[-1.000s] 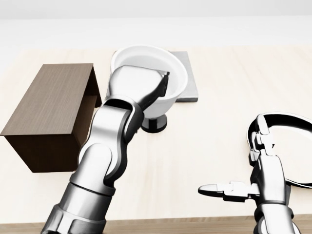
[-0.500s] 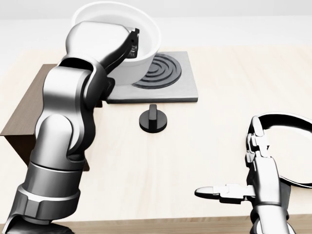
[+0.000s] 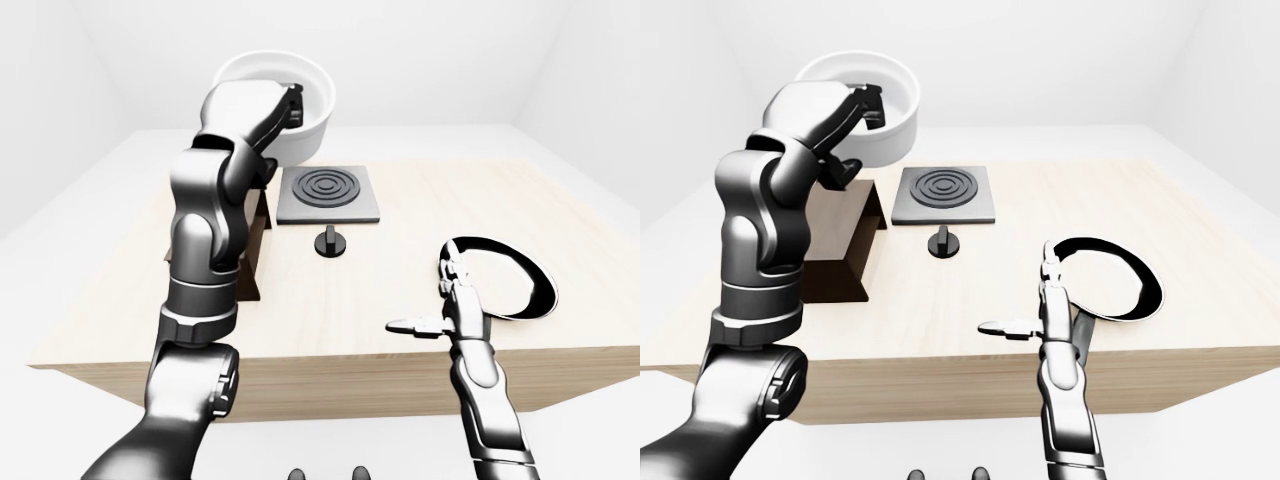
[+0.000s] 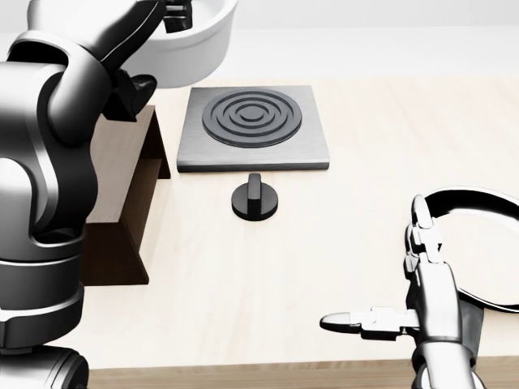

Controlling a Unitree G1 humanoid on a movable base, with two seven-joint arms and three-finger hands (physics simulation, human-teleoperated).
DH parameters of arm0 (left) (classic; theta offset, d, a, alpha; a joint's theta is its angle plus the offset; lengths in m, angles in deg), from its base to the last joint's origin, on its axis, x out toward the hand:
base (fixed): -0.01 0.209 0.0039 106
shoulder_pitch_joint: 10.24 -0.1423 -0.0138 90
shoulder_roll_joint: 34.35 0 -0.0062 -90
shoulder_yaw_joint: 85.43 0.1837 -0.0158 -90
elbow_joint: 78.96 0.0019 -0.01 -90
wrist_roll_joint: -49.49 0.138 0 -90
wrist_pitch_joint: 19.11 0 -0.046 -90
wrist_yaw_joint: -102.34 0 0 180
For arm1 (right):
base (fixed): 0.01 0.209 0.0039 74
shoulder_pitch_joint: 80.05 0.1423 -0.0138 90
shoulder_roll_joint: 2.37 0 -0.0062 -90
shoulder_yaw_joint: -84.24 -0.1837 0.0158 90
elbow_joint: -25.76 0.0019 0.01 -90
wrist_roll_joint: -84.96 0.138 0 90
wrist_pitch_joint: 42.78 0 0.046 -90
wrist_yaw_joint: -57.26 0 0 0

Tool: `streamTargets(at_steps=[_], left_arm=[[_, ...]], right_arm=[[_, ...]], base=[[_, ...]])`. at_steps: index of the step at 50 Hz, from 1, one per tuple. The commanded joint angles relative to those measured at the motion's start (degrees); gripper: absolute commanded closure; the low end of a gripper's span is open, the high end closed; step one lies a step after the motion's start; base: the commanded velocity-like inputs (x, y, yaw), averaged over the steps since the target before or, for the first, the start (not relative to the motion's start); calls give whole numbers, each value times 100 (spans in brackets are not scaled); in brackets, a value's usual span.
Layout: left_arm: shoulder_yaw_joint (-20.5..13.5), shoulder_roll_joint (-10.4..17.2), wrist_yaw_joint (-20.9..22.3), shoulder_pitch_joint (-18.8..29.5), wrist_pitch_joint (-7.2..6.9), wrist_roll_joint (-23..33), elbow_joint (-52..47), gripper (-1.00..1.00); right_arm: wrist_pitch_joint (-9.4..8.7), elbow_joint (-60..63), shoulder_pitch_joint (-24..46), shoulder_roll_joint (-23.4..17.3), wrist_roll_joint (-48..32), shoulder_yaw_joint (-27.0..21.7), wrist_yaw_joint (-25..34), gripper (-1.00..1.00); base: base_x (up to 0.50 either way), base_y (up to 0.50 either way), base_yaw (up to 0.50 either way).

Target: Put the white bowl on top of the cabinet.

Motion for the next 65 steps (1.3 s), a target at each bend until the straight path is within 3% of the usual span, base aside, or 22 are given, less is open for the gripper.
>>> streamTargets(at_steps=[1,31,39,57,59,65], left_arm=[[-97,255,-482,-19,0,-532,-141,100],[-477,1077,-1092,-791,0,-1234,-36,100],[-574,1175,-1535,-826,0,-1610,315,100],[-594,1270,-1925,-944,0,-2047,540,100],[-646,1213,-2208,-1007,0,-2236,765,100],[-645,1264,-2511,-1109,0,-2559,950,100]], right_arm=[[34,-51,8,5,-30,22,-16,-100],[44,-22,-49,25,-91,75,-38,-100],[36,-61,-7,18,-72,52,-44,-100],[50,-29,-48,33,-107,83,-54,-100],[67,-65,-27,30,-115,85,-58,-100],[90,-66,-49,33,-124,96,-58,-100]], base=[[0,0,0],[0,0,0],[0,0,0],[0,0,0],[0,0,0],[0,0,0]])
